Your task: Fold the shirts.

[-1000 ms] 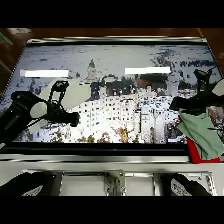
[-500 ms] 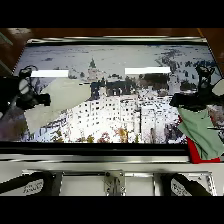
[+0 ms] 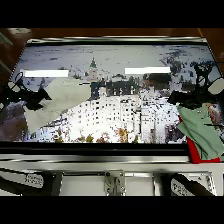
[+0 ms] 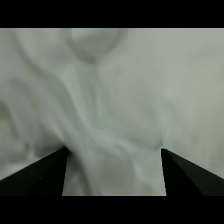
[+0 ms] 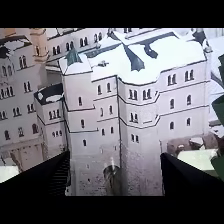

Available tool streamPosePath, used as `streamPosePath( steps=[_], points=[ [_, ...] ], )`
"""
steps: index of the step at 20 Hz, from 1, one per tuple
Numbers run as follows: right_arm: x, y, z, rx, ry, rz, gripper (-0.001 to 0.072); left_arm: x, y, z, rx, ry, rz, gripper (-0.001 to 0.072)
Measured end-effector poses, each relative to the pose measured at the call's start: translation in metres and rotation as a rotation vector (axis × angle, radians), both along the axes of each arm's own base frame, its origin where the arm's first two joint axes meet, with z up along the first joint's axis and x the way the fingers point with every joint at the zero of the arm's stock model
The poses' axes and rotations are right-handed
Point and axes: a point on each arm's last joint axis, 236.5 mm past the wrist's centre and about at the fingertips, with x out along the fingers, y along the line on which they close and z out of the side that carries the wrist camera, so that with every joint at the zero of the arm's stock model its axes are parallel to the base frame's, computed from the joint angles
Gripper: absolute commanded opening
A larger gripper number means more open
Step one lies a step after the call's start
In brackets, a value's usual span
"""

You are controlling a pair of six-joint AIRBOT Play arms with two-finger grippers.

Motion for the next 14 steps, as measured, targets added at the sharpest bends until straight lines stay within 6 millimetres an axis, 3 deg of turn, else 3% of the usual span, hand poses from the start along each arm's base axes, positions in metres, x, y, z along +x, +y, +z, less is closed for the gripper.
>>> streamPosePath(
  steps=[1,2,4,6,8,11,14],
  points=[
    [0.003,0.001,0.000,0.005,-0.009,-0.004,0.0698,0.007,-0.006,-0.006,-0.019,-0.016,0.004,0.0253],
    [0.005,0.002,0.001,0.014,-0.017,-0.007,0.0698,0.012,-0.012,-0.009,-0.040,-0.029,0.010,0.0086],
    [0.006,0.005,0.002,0.029,-0.022,-0.010,0.0698,0.022,-0.030,-0.008,-0.090,-0.058,-0.006,0.0053],
    [0.007,0.009,0.002,0.048,-0.022,-0.011,0.0692,0.032,-0.056,0.012,-0.126,-0.113,-0.091,0.0051],
    [0.004,0.014,0.003,0.066,-0.013,-0.004,0.0691,0.043,-0.092,0.057,-0.129,-0.209,-0.231,0.0051],
    [0.001,0.018,0.015,0.071,-0.024,0.029,0.0691,0.041,-0.166,0.166,-0.096,-0.434,-0.472,0.0051],
    [-0.001,0.021,0.054,0.056,-0.114,0.056,0.0691,-0.002,-0.247,0.278,-0.092,-0.658,-0.673,0.0051]
  ],
)
